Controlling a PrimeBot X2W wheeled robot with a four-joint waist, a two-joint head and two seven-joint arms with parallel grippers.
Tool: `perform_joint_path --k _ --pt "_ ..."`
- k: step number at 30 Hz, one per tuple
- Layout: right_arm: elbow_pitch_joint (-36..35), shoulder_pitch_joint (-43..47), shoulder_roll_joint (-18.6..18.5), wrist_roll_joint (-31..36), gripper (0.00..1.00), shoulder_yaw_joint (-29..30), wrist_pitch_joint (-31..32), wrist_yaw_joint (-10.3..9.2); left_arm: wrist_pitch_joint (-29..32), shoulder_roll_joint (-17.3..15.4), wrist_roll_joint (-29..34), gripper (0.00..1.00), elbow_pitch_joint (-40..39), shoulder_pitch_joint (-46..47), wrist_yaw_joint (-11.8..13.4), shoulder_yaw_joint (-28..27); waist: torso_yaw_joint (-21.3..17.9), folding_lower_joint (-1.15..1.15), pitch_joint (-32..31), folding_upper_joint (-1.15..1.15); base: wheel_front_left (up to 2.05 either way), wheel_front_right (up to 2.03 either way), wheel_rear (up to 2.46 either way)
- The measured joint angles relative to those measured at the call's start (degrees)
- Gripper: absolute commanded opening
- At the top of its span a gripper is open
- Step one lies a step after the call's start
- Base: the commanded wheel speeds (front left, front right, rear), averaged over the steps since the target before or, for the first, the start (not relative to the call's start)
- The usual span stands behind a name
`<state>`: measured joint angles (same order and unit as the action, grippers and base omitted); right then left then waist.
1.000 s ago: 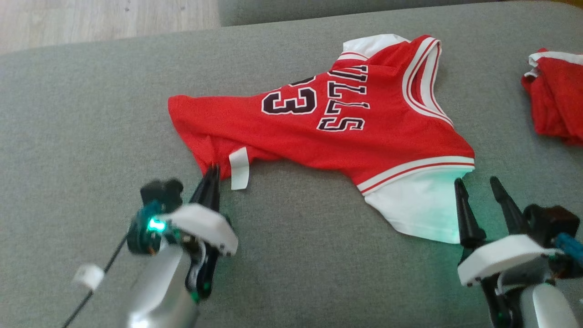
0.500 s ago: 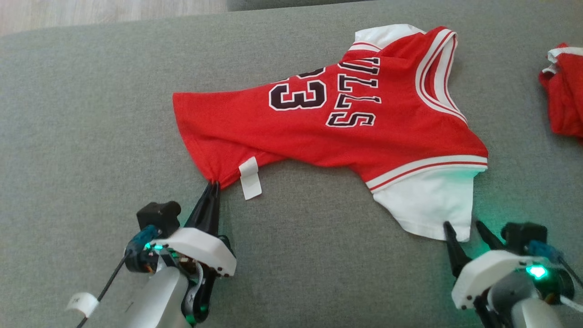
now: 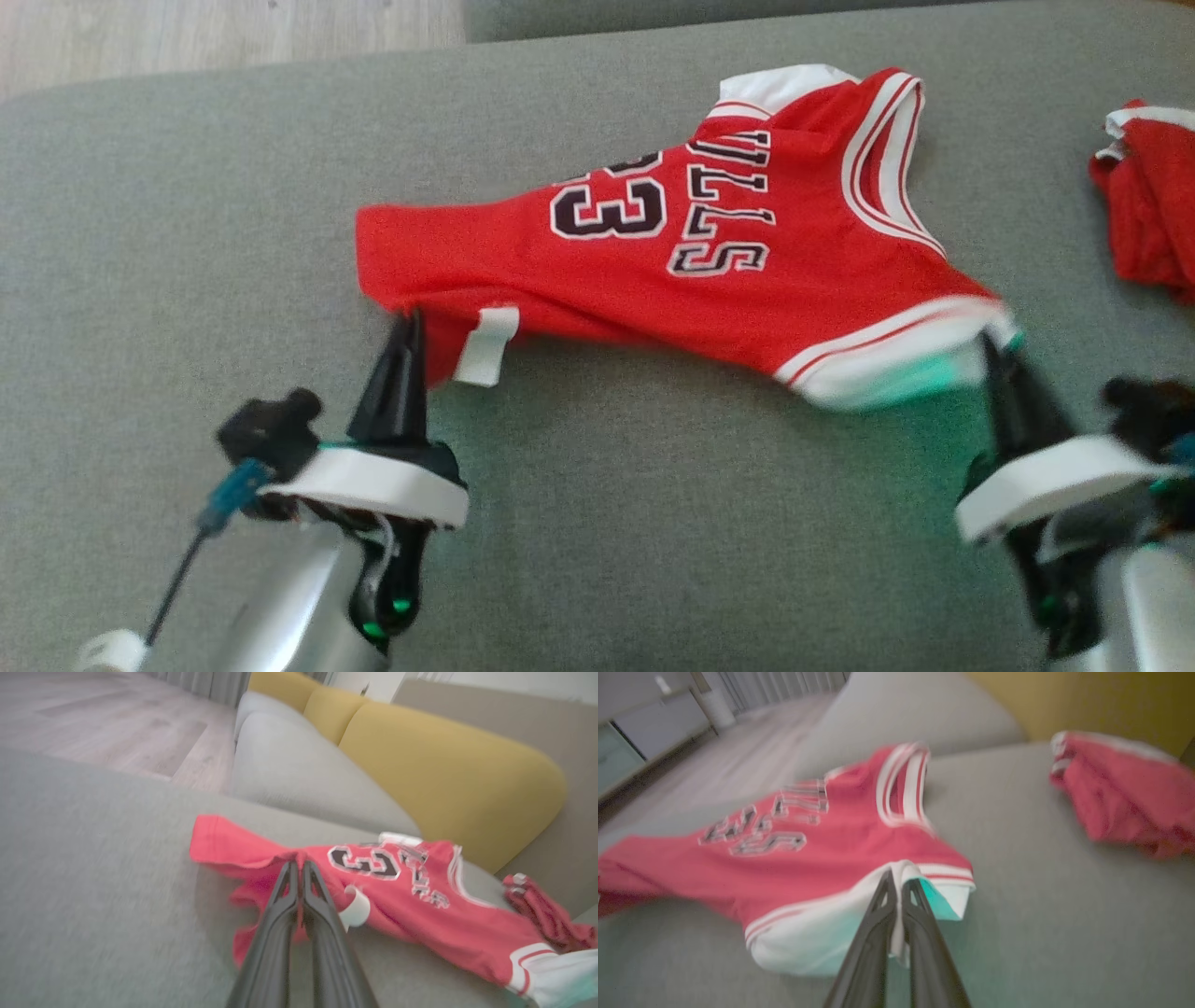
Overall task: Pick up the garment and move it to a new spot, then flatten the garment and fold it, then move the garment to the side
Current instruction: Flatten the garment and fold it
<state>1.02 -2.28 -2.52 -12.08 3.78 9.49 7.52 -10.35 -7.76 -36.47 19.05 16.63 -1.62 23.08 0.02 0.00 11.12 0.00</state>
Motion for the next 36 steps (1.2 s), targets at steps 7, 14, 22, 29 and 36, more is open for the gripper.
perform_joint_path --k 7,14,22,29,36 --pt "-16.2 -2.8 0.0 0.2 0.0 4.7 0.6 0.0 0.7 -1.4 -5.9 0.0 -15.1 -2.2 -0.9 -4.5 -0.2 -0.01 -2.1 0.0 0.0 0.0 0.0" --pt "-30.0 -7.9 -0.1 2.7 0.0 5.5 5.9 0.0 9.6 -5.7 -10.5 0.0 -31.8 -2.9 1.7 -7.2 -0.4 -0.01 -2.2 0.0 0.0 0.0 0.0" --pt "-24.1 -24.3 -4.4 -1.7 0.0 2.3 11.7 0.0 20.0 -7.8 -17.9 0.0 -34.7 5.2 4.2 -9.7 -0.5 0.0 2.1 0.0 0.0 0.0 0.0" --pt "0.1 -49.2 -8.0 -8.0 0.0 -3.9 5.9 0.0 20.5 -8.2 -17.5 0.0 -19.4 27.0 4.6 -13.4 -0.7 0.02 11.2 0.0 0.0 0.0 0.0" --pt "15.0 -73.6 -9.2 -4.1 0.0 -6.4 -14.1 0.0 9.0 -8.1 -11.3 0.0 -6.0 46.6 2.1 -15.9 -1.2 0.04 18.6 0.0 0.0 0.0 0.0"
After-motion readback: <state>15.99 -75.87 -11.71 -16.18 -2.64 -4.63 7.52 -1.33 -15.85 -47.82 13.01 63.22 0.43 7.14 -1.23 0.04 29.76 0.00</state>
